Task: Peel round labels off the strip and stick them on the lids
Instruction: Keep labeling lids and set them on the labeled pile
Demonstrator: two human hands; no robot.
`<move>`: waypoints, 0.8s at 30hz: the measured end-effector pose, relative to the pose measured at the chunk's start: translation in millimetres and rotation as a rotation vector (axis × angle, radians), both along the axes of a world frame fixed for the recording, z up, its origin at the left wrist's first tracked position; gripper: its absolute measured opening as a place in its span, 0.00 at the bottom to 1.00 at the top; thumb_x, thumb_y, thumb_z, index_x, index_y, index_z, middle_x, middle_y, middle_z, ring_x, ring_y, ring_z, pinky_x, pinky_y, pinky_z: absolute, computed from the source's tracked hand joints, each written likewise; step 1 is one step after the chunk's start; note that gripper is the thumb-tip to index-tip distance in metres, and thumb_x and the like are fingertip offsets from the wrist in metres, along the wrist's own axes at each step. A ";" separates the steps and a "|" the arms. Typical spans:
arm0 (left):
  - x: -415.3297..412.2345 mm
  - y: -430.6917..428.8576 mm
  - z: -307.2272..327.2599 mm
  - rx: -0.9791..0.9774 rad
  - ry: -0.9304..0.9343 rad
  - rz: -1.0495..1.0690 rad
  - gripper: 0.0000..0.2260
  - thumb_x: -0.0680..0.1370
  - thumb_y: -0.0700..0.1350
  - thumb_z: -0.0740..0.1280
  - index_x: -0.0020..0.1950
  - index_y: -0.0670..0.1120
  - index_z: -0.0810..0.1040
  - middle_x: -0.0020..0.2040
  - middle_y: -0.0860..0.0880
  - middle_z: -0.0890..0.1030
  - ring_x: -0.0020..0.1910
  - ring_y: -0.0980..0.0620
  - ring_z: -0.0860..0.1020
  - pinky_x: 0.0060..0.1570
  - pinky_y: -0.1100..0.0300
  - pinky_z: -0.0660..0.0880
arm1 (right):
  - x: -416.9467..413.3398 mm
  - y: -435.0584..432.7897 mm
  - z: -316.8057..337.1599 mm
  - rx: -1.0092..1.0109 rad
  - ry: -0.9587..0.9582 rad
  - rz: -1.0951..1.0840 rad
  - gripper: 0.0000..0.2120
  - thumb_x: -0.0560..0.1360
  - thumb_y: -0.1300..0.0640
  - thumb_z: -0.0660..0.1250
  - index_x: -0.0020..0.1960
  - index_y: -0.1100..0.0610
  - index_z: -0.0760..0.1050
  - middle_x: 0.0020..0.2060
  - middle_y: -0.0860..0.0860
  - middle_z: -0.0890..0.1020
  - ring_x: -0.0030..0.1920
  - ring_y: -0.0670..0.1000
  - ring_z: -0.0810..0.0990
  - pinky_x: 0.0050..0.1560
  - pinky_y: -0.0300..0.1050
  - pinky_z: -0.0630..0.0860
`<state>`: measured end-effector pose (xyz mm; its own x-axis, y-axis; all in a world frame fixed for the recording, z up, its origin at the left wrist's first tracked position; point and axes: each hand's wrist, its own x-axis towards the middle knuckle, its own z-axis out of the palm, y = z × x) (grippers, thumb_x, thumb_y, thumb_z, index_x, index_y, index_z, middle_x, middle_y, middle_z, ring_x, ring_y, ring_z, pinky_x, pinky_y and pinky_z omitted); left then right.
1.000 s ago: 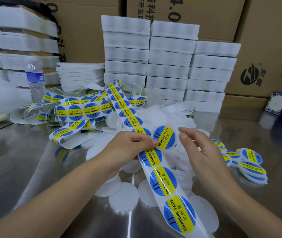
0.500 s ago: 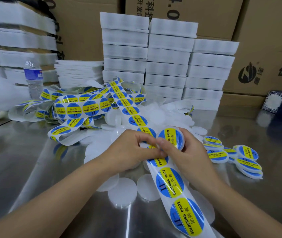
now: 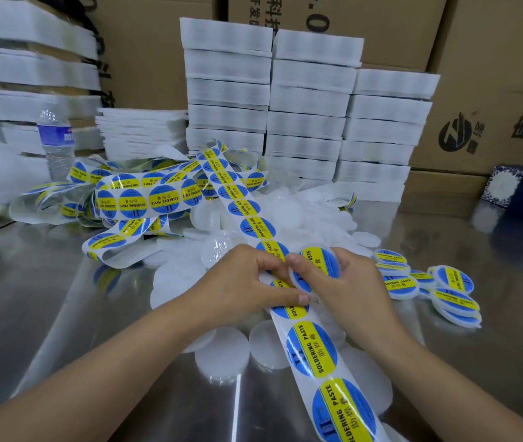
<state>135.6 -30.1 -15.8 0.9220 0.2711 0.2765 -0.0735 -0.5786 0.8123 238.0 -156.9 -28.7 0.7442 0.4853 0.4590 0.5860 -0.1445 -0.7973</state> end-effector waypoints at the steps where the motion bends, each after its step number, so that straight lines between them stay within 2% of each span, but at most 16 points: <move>1: 0.2 -0.1 -0.3 0.006 0.006 0.008 0.09 0.66 0.50 0.78 0.29 0.58 0.81 0.32 0.54 0.81 0.33 0.60 0.75 0.39 0.62 0.73 | 0.8 0.2 -0.9 -0.002 0.001 -0.008 0.21 0.64 0.36 0.68 0.27 0.53 0.71 0.22 0.44 0.76 0.22 0.41 0.70 0.24 0.30 0.65; 5: 0.1 -1.6 -0.3 0.010 0.034 -0.002 0.06 0.67 0.51 0.78 0.33 0.55 0.83 0.38 0.49 0.84 0.37 0.55 0.78 0.49 0.51 0.76 | 3.4 0.8 -3.6 -0.019 -0.006 -0.029 0.22 0.65 0.35 0.65 0.26 0.53 0.71 0.19 0.45 0.71 0.22 0.42 0.66 0.24 0.32 0.64; 8: 0.5 -1.6 -0.9 0.007 0.042 0.012 0.06 0.66 0.51 0.78 0.36 0.51 0.84 0.39 0.48 0.84 0.41 0.49 0.81 0.51 0.49 0.76 | 2.8 0.3 -3.4 -0.004 0.009 -0.015 0.28 0.65 0.31 0.62 0.27 0.57 0.68 0.20 0.45 0.68 0.23 0.43 0.64 0.25 0.34 0.63; 11: 0.5 -1.4 -1.8 0.001 0.056 0.028 0.05 0.66 0.50 0.78 0.36 0.51 0.85 0.40 0.50 0.85 0.44 0.49 0.82 0.52 0.53 0.77 | 1.5 -0.6 -2.5 0.032 0.022 0.019 0.26 0.70 0.35 0.60 0.26 0.55 0.64 0.21 0.45 0.65 0.24 0.44 0.62 0.25 0.35 0.61; 14: 0.7 -2.0 -2.2 -0.022 0.068 0.031 0.05 0.66 0.50 0.78 0.39 0.52 0.85 0.40 0.55 0.85 0.42 0.56 0.82 0.47 0.63 0.77 | 5.1 -2.2 -0.9 0.047 0.086 0.021 0.26 0.76 0.39 0.58 0.26 0.53 0.63 0.22 0.46 0.65 0.26 0.45 0.63 0.27 0.39 0.60; 16: 1.2 -1.5 -2.0 -0.054 0.072 0.056 0.07 0.66 0.51 0.78 0.42 0.53 0.86 0.42 0.58 0.85 0.42 0.62 0.82 0.47 0.69 0.76 | 10.8 -5.4 2.7 0.060 0.123 -0.018 0.26 0.77 0.39 0.57 0.26 0.53 0.64 0.22 0.47 0.67 0.24 0.46 0.64 0.26 0.40 0.63; 19: 2.1 0.0 -1.6 -0.099 0.067 0.081 0.13 0.65 0.52 0.78 0.48 0.54 0.85 0.48 0.60 0.84 0.47 0.66 0.80 0.50 0.71 0.74 | 27.9 -14.7 11.1 0.120 0.155 -0.096 0.25 0.77 0.42 0.59 0.29 0.58 0.70 0.19 0.50 0.70 0.19 0.45 0.68 0.22 0.36 0.67; 22: 1.9 0.3 -1.5 -0.154 0.022 0.086 0.15 0.65 0.49 0.79 0.50 0.55 0.82 0.50 0.60 0.83 0.46 0.67 0.79 0.44 0.76 0.71 | 51.7 -28.4 21.2 0.161 0.162 -0.178 0.16 0.76 0.50 0.65 0.40 0.63 0.77 0.21 0.52 0.77 0.20 0.44 0.75 0.26 0.36 0.73; 24: 2.2 1.3 -1.6 -0.166 0.000 0.100 0.16 0.66 0.47 0.79 0.50 0.56 0.80 0.51 0.60 0.82 0.43 0.69 0.79 0.40 0.77 0.70 | 66.8 -37.7 26.2 0.105 0.064 -0.301 0.10 0.76 0.55 0.66 0.52 0.62 0.78 0.30 0.52 0.80 0.23 0.40 0.78 0.34 0.35 0.76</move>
<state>137.8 -28.8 -17.4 0.8879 0.4036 0.2208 -0.0225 -0.4413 0.8971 304.7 -194.7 -2.4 0.8760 0.1913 0.4428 0.4778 -0.2188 -0.8508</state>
